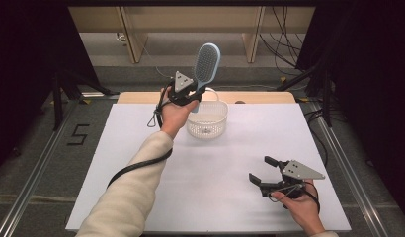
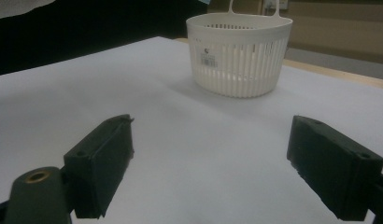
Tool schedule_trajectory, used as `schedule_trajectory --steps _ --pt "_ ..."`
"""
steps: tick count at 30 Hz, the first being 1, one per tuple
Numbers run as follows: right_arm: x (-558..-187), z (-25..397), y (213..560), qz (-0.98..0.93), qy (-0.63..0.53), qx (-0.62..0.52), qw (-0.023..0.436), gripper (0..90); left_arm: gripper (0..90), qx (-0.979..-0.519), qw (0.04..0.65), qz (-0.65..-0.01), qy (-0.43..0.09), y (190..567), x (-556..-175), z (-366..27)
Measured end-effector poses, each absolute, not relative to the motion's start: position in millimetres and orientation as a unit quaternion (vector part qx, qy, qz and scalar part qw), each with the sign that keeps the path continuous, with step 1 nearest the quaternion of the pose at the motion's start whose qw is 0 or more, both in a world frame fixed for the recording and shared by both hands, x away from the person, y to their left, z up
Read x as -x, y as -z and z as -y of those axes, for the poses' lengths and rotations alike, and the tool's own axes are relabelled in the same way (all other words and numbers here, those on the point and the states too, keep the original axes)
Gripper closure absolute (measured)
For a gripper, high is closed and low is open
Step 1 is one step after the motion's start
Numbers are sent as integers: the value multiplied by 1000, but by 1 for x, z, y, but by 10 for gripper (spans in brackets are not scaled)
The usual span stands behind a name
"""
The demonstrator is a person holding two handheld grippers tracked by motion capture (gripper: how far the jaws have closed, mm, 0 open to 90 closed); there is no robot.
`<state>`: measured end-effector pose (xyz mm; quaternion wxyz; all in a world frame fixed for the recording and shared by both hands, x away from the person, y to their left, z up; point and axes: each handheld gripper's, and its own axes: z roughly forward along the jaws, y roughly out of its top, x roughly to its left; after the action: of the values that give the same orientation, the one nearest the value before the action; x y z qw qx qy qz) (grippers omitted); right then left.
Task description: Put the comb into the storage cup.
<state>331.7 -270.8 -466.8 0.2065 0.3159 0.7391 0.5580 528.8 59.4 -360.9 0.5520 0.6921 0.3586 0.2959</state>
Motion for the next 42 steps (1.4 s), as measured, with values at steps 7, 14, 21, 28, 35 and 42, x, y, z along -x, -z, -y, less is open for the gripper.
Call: schedule_trajectory --steps 7,14,21,28,35,42 --pt "-332 271 467 -738 -559 -316 207 153 698 -693 552 -358 -295 361 -530 -58" --pt "-332 271 467 -738 -560 -317 205 153 698 -695 552 -357 -294 361 -531 -56" --pt "-331 271 467 -738 -559 -317 205 153 698 -697 552 -354 -291 362 -532 -53" --pt "-331 271 467 -739 -558 -318 204 153 698 -697 552 -354 -291 362 -534 -52" --pt "-331 271 467 -739 -558 -318 204 153 698 -698 552 -353 -289 363 -535 -51" --pt "-331 272 467 -739 -558 -318 204 153 698 -700 552 -351 -288 365 -536 -49"
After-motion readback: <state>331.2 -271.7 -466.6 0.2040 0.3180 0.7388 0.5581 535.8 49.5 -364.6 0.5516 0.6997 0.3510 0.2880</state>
